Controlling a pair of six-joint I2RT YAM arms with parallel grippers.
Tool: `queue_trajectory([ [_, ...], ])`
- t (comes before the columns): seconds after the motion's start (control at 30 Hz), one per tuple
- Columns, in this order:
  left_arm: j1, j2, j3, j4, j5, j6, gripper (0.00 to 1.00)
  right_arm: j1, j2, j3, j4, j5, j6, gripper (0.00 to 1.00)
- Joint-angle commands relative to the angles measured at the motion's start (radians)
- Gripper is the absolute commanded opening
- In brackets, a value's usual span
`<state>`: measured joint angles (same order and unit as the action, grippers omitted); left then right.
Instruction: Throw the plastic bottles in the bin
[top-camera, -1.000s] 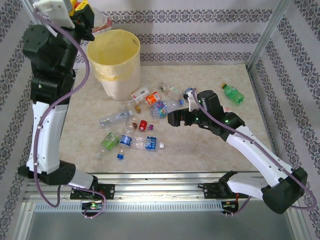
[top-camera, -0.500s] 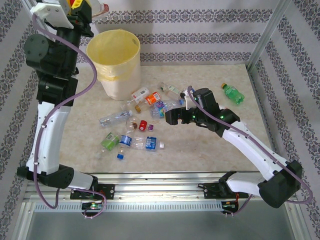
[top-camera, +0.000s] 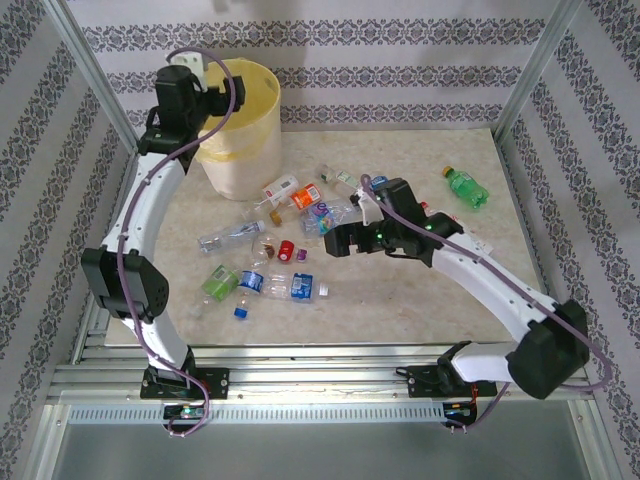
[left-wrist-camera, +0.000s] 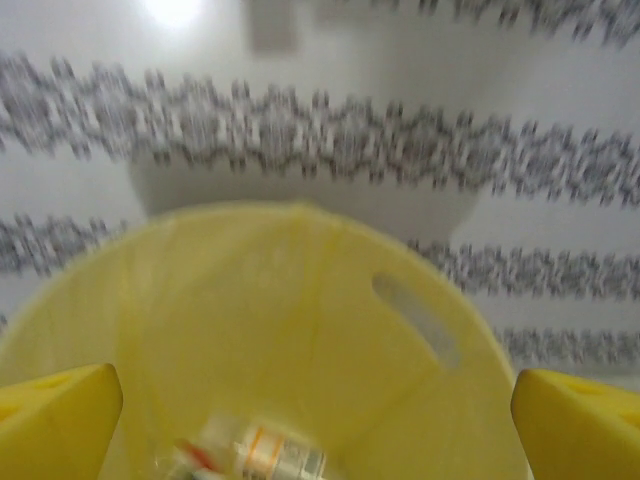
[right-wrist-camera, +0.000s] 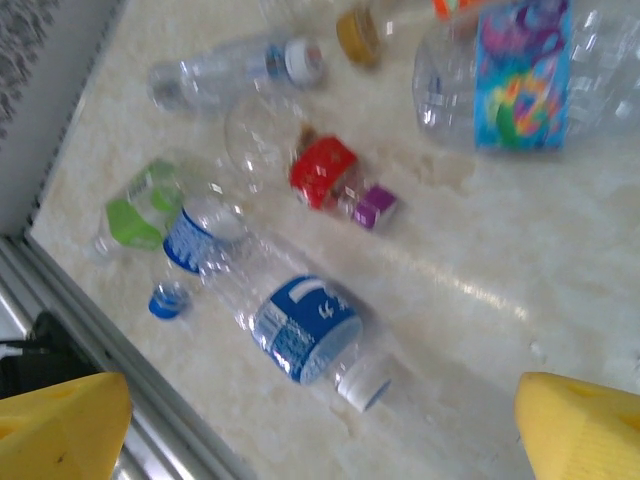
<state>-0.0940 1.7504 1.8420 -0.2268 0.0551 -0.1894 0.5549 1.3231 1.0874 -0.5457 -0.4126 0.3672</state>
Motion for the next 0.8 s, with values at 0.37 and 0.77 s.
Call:
queue_trajectory([
  [0.37, -0.013, -0.226, 0.137, -0.153, 0.146, -0.128, 1.0, 0.07, 0.223, 0.06, -0.17, -0.076, -0.208, 0.98],
  [0.77, -0.03, -0.368, 0.106, -0.305, 0.312, -0.138, 1.0, 0.114, 0.416, 0.176, -0.296, -0.102, -0.395, 0.93],
])
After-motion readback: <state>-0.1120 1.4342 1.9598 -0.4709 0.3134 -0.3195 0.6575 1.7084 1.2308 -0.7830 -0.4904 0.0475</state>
